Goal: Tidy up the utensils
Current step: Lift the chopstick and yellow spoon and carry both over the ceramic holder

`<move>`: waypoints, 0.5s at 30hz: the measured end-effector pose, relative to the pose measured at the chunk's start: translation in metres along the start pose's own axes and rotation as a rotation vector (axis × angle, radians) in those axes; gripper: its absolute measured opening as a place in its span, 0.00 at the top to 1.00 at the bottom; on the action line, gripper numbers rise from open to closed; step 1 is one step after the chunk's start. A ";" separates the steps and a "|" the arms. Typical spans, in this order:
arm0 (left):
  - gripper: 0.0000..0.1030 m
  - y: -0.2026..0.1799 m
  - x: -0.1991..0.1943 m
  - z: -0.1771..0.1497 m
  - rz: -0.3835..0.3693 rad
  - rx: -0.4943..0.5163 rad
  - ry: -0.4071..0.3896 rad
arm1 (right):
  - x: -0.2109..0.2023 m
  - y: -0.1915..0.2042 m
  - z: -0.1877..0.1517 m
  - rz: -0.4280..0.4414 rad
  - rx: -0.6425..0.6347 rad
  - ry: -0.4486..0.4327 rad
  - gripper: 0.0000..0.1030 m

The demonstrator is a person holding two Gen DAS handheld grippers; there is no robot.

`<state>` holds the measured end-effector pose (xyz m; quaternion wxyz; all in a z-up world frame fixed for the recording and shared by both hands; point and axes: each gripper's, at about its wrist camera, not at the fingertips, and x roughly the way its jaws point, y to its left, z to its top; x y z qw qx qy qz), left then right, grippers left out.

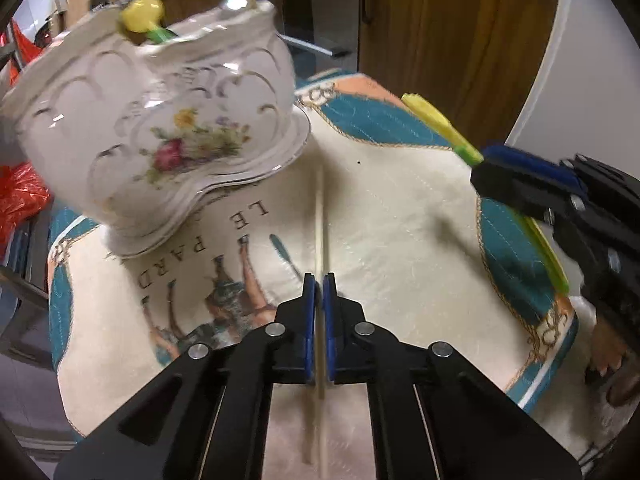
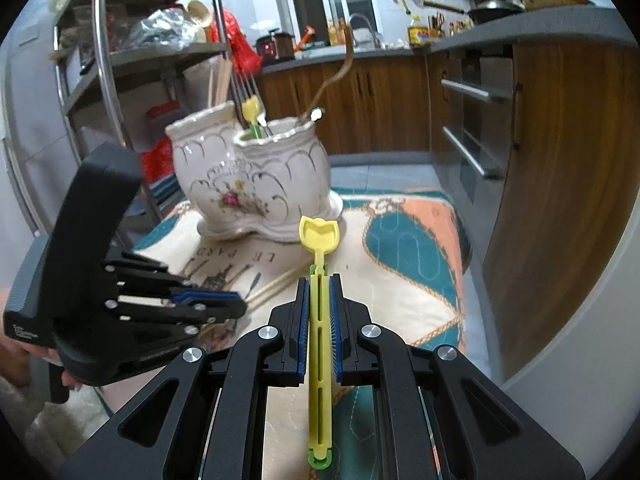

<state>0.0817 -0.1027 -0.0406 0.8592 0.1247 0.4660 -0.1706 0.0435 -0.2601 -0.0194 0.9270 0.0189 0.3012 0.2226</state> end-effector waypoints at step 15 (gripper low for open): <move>0.96 0.066 -0.121 -0.035 -0.080 -0.058 -0.371 | -0.010 0.019 0.035 0.029 -0.007 -0.113 0.89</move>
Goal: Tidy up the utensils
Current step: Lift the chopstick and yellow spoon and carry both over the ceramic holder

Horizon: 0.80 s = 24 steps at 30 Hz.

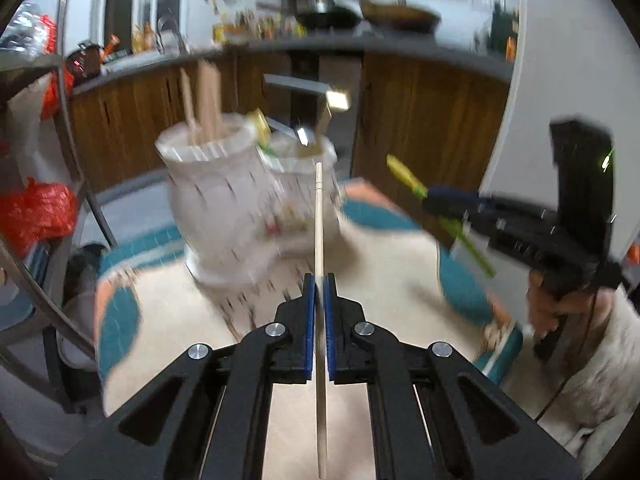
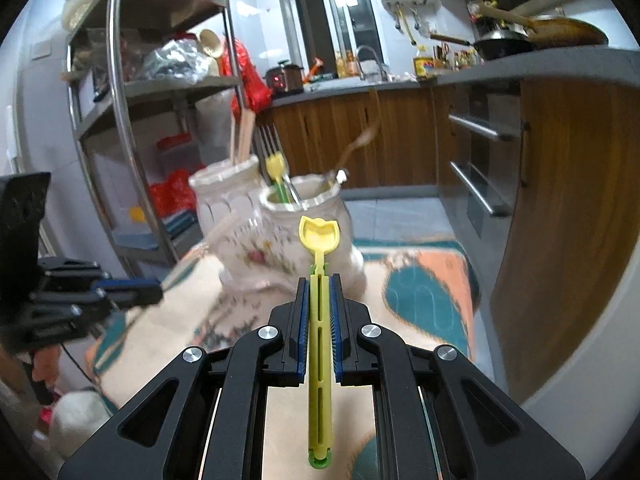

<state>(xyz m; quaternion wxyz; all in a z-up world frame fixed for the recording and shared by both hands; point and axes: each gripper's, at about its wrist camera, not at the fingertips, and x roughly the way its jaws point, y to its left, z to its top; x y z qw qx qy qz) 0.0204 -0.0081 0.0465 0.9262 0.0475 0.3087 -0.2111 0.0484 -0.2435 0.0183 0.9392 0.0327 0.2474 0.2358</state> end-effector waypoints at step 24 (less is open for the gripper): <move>0.96 0.076 0.044 0.119 0.149 -0.250 -0.507 | 0.090 -0.014 0.102 0.235 0.188 -0.261 0.90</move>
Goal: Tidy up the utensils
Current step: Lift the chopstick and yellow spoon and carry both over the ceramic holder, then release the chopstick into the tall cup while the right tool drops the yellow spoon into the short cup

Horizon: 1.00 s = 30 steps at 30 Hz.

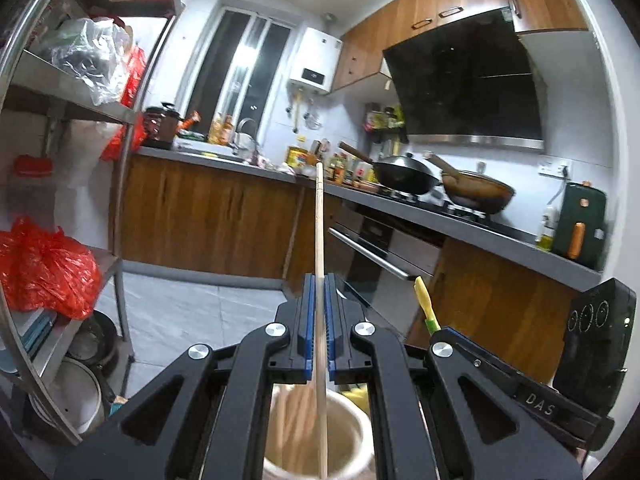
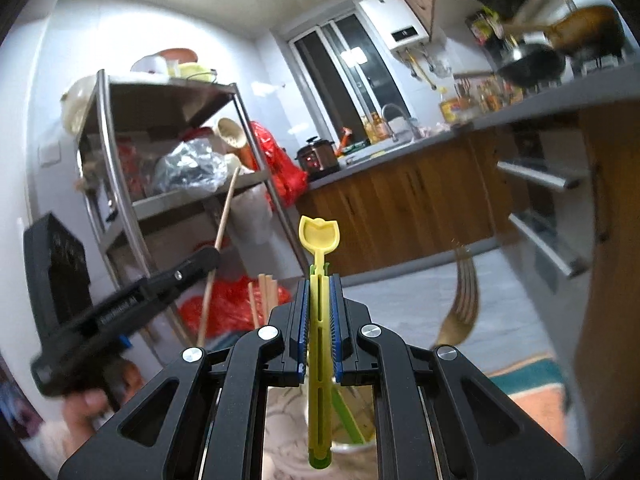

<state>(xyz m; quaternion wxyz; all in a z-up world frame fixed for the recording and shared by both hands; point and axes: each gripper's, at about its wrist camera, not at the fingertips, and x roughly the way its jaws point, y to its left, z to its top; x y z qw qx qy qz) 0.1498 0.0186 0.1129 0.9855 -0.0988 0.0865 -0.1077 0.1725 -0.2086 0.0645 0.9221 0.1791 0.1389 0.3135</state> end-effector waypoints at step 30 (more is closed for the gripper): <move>0.96 0.011 -0.021 -0.064 0.069 0.104 0.045 | 0.017 0.009 -0.047 -0.220 -0.188 0.101 0.89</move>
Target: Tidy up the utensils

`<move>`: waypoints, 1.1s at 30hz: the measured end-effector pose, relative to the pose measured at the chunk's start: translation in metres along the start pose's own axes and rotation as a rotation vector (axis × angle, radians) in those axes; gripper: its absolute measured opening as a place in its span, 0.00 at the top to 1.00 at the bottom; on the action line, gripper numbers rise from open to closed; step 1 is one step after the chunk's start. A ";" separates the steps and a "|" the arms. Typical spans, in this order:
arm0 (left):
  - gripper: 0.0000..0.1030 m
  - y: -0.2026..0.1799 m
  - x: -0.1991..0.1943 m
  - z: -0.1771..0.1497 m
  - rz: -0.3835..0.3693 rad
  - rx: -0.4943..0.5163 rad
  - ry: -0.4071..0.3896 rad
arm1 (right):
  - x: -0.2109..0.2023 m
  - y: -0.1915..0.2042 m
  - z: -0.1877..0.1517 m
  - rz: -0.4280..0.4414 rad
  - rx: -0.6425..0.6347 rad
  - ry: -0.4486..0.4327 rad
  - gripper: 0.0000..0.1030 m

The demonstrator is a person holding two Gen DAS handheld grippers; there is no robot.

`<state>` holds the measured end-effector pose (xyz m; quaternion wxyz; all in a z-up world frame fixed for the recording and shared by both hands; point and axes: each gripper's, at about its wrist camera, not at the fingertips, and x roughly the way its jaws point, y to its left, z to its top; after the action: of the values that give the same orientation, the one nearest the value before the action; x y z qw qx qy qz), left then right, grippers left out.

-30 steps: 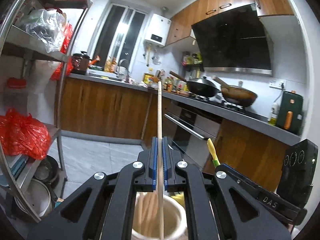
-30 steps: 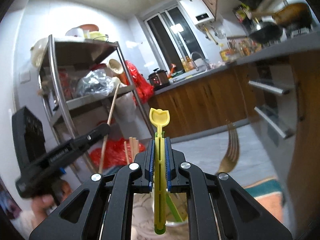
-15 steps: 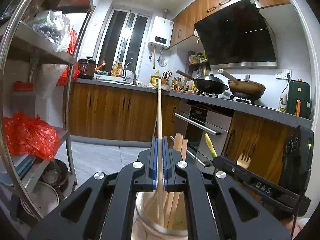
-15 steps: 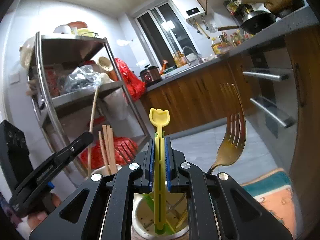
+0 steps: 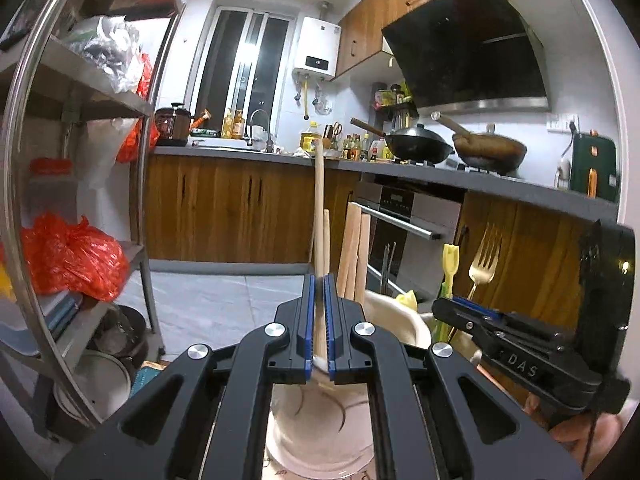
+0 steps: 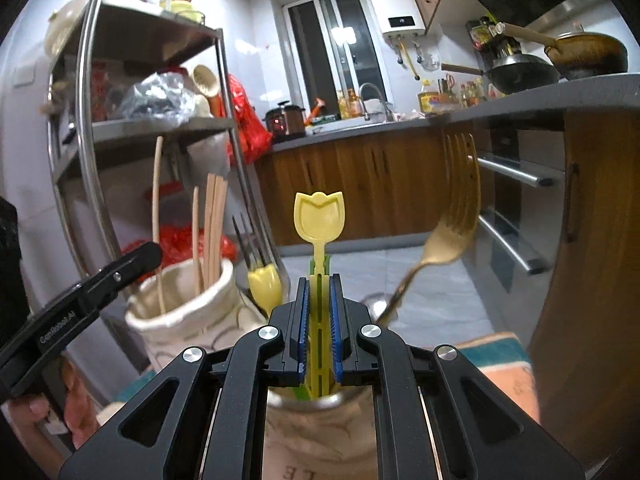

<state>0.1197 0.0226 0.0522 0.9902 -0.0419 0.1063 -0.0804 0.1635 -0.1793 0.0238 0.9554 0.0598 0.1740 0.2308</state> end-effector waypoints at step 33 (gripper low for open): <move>0.06 0.009 -0.100 -0.053 0.110 0.048 0.011 | -0.105 0.005 -0.061 -0.079 -0.146 -0.054 0.10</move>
<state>0.0132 0.0448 0.0196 0.9932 -0.0118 0.1118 -0.0284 0.0516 -0.2211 0.0001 0.9700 -0.0108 0.1330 0.2031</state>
